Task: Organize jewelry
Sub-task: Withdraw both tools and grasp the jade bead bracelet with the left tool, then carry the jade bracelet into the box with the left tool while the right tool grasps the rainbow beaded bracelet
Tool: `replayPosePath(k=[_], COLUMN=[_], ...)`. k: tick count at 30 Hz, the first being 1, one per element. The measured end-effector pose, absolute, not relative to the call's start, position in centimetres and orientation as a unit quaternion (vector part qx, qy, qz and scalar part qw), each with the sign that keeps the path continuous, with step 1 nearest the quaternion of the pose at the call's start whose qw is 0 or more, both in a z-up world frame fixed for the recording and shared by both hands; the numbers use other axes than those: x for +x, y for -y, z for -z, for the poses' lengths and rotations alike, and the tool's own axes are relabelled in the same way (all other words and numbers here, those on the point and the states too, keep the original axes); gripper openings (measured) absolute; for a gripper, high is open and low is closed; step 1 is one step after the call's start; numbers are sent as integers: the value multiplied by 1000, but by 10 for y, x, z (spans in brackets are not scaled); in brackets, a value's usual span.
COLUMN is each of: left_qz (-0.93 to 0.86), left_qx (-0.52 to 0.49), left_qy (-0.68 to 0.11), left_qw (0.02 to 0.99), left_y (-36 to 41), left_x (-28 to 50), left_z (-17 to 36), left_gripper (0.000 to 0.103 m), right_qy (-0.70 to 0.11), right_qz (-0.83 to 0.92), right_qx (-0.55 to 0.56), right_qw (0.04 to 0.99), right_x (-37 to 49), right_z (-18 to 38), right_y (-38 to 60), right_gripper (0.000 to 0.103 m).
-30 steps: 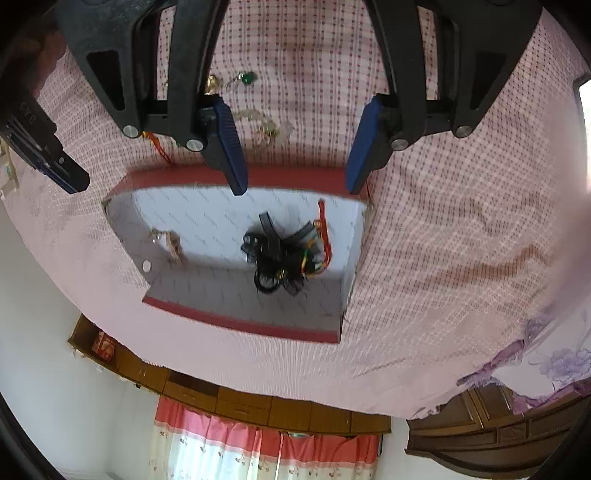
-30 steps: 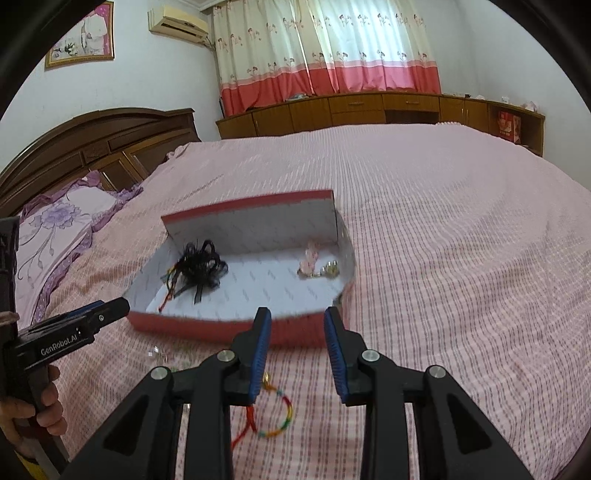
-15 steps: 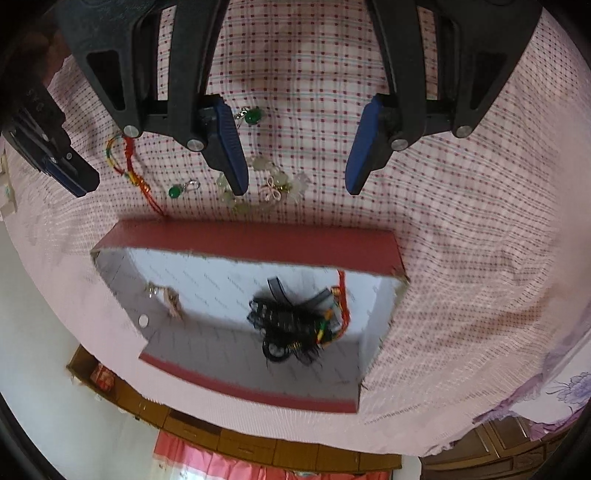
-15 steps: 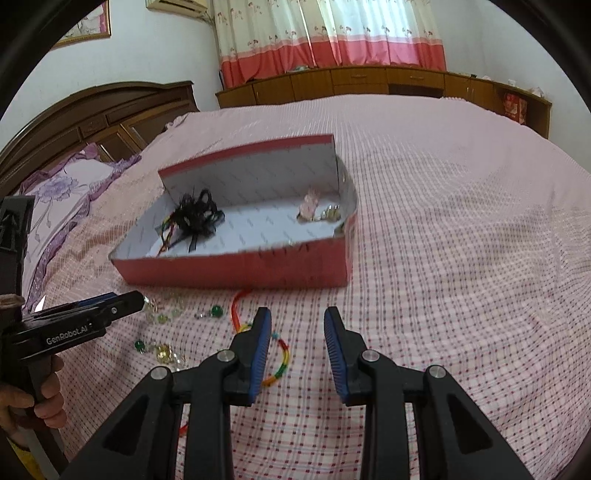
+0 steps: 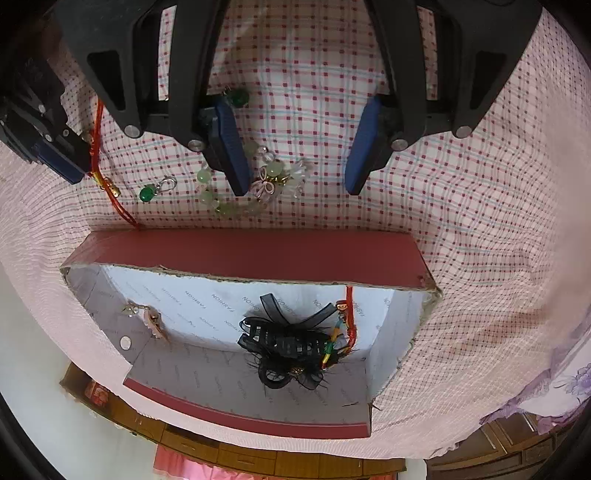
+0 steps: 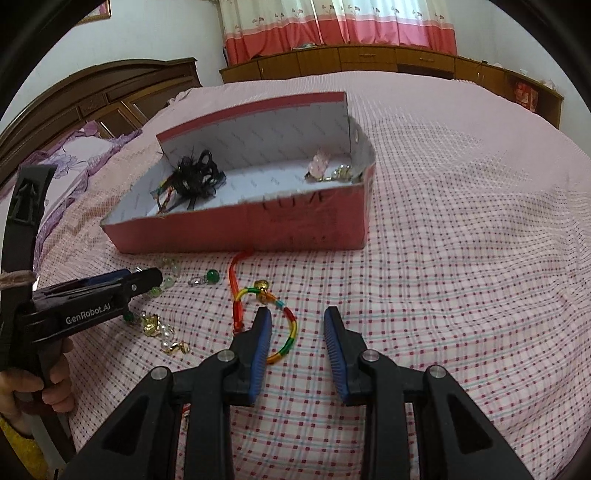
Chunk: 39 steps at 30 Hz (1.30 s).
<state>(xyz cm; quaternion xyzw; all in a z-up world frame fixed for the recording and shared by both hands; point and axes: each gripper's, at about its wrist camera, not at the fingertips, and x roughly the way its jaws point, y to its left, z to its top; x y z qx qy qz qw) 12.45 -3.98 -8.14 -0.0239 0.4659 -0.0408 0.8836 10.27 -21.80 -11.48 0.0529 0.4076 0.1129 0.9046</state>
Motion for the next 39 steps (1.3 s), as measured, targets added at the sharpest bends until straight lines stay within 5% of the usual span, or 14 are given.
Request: replayPosePath(k=[5, 10, 16, 39], left_qz=[43, 56, 73, 105], left_qx=[-19, -10, -26, -62], left_qy=[-462, -459, -459, -395], left_qw=[885, 886, 885, 910], left_y=[45, 49, 46, 25], left_x=[129, 123, 116, 73], left_z=[86, 87, 85, 17], left_gripper=[38, 15, 0, 0], right_qy=[-415, -417, -407, -335], right_qz=[-112, -116, -121, -134], right_qx=[48, 44, 49, 74], right_qw=[902, 900, 904, 930], right_x=[106, 106, 104, 73], right_z=[119, 122, 120, 72], right_y=[215, 212, 213, 224], right_gripper=[31, 10, 6, 5])
